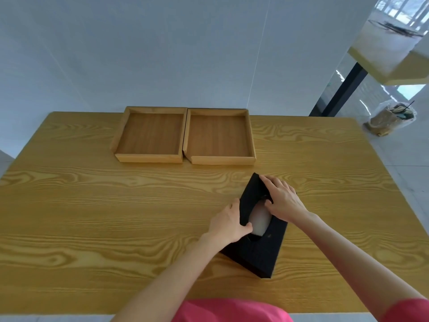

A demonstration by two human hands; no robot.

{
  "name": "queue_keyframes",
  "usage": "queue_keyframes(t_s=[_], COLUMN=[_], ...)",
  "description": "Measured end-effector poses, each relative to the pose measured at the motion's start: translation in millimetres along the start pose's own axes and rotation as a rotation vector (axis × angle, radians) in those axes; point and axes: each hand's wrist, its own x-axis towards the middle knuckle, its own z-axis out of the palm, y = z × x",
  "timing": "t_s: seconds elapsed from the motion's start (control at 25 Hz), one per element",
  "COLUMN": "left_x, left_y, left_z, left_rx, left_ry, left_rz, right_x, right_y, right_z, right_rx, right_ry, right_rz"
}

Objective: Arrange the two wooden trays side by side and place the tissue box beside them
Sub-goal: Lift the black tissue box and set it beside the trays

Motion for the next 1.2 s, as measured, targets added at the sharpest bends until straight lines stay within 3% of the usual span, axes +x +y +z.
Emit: queue_keyframes(t_s=[0.2,0.44,0.68,1.0,1.2], left_x=[0,-11,-19,-19,-34], left_y=[-31,-87,-149,-205,-227], left_z=[-29,-106,-144,-149,-147], left_rx=[0.016,0.358,0.566,0.465,0.148], left_ry=[-0.01,0.105,0.115,0.156,0.317], left_rz=[0.054,0.112,0.113,0.107,0.04], right_x=[-3,10,23,31,23], right_y=[-16,-92,-170,-220,-199], right_z=[-3,21,47,69,59], right_rx=[0.096,0.208,0.214,0.245,0.597], right_ry=[0.036,-0.014,-0.034,-0.024,-0.051], right_rz=[0.086,0.171,0.246,0.305,0.332])
